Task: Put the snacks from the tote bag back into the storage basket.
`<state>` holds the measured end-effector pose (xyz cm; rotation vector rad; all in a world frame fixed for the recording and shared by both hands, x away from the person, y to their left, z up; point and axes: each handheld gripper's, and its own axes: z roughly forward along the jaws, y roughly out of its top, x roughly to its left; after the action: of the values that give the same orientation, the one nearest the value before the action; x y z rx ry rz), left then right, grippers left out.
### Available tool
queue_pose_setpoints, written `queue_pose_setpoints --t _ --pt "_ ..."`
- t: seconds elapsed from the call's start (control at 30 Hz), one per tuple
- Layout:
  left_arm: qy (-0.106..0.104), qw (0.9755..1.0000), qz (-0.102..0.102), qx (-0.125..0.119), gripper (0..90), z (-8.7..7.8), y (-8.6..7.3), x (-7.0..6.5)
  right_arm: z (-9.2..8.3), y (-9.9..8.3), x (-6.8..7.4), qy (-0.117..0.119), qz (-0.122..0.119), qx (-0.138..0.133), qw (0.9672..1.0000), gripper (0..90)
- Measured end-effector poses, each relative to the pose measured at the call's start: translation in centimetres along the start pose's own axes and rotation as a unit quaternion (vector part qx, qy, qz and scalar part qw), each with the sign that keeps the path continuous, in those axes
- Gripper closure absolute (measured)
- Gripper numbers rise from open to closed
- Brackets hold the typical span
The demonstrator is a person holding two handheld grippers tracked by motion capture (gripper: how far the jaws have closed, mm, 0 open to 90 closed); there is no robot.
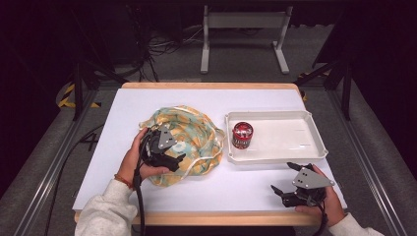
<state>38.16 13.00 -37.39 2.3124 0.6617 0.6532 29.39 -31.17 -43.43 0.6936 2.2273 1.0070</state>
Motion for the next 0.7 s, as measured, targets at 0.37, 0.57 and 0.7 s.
queue_pose_setpoints --t 0.37,0.57,0.7 --pt "0.014 0.9998 -0.013 0.005 7.3 -1.2 -2.9 0.7 0.0 0.1 0.0 -0.001 0.0 0.0 1.0 10.4" --pt "0.02 0.9997 -0.016 0.0 7.4 -2.0 -4.2 1.0 0.0 0.1 0.0 -0.001 0.0 0.0 1.0 10.4" --pt "0.024 0.9996 -0.018 0.0 7.4 -2.4 -5.1 1.2 0.0 0.1 0.1 -0.001 0.0 0.0 1.0 10.4"
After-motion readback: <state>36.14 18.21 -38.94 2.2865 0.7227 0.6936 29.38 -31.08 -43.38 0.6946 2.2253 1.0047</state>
